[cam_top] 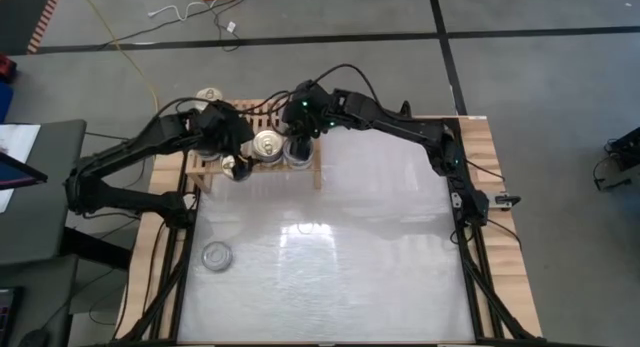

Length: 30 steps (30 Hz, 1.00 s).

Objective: Stack canned seafood by type on shelf
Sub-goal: Stack the blue tuna can on top of the bottom right blue tuna can on the shelf

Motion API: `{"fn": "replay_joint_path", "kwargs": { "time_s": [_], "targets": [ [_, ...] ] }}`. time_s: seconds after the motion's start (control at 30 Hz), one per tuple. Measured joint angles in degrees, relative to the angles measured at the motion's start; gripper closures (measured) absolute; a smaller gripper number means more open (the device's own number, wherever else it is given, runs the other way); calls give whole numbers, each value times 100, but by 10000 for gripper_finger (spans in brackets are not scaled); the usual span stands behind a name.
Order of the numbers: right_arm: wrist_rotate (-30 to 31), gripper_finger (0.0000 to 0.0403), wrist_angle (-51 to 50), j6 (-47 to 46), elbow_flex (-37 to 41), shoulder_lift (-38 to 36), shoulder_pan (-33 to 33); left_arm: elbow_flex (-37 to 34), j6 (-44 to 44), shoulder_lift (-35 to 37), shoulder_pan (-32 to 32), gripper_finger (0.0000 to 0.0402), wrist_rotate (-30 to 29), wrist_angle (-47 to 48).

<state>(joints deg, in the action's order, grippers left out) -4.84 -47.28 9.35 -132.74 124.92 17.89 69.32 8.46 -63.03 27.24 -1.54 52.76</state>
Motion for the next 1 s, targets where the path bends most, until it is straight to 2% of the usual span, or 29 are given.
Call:
{"fn": "replay_joint_path", "kwargs": {
  "time_s": [0.43, 1.0],
  "targets": [
    [-113, 387, 458, 104, 199, 0, -187, 0, -96, 9, 0, 35, 83, -44],
    [-140, 387, 474, 11, 199, 2, -192, 142, -102, 231, -2, 35, 122, 278]
  ]
}}
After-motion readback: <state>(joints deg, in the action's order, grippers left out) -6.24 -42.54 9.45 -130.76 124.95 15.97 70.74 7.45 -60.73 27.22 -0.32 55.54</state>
